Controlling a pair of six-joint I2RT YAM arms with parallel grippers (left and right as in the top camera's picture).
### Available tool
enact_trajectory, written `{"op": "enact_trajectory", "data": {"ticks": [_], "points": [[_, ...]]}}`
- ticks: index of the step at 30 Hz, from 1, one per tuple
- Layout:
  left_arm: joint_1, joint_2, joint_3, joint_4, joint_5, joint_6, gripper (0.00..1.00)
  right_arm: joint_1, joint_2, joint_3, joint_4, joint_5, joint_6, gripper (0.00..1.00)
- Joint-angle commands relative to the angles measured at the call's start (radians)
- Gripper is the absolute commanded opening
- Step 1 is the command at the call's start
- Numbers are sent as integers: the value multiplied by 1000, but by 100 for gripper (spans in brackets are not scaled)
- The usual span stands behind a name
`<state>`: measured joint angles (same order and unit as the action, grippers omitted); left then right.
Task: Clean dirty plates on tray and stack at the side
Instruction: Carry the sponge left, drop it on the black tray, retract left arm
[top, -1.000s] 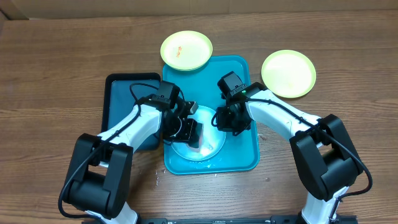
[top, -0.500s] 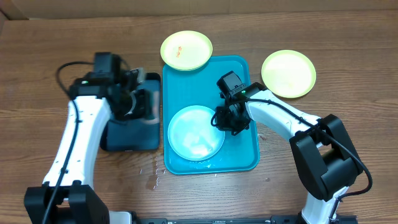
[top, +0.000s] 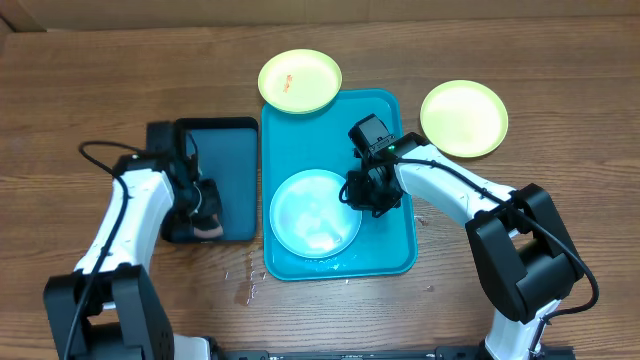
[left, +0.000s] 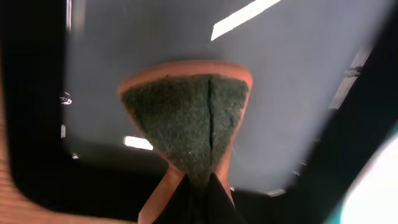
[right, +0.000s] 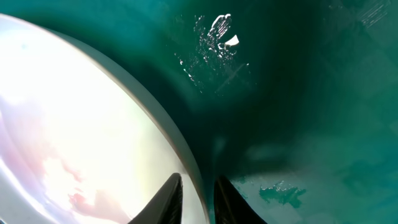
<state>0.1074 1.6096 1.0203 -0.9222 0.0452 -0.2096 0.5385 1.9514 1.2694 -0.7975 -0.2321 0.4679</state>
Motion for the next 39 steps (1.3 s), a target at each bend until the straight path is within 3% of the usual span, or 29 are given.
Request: {"op": "enact_trajectory", "data": {"ticks": [1,2,3,8,15,17,23,28,31,33,39], "points": [[4,6,-36,39,-26,-34,40,6,3,0,2,-4,-3,25],[4,5,-30,35,-23,-34,53,6,3,0,0,-4,-3,27],[4,2,-16,23,-13,-34,57,6,3,0,0,-4,-3,30],[6,-21,131,-63,27,-34,62,6,3,0,-1,-4,-3,46],[58,-51,436,-212,30,-83,72,6,3,-1,-16,-4,-3,47],[90,-53,499,-235,30,-114,79,6,3,-2,-19,-4,-3,47],[188,-53,561,-241,32,-193,100,6,5,-19,-4,-4,1,47],[265,-53,561,-241,26,-225,100,6,5,-50,35,-4,5,46],[297,-53,561,-241,25,-225,100,6,5,-64,61,-4,5,27],[304,-53,561,-241,25,-224,100,5,5,-66,70,-5,5,4],[304,-53,561,-241,26,-224,100,-34,5,-24,51,-9,4,4]]}}
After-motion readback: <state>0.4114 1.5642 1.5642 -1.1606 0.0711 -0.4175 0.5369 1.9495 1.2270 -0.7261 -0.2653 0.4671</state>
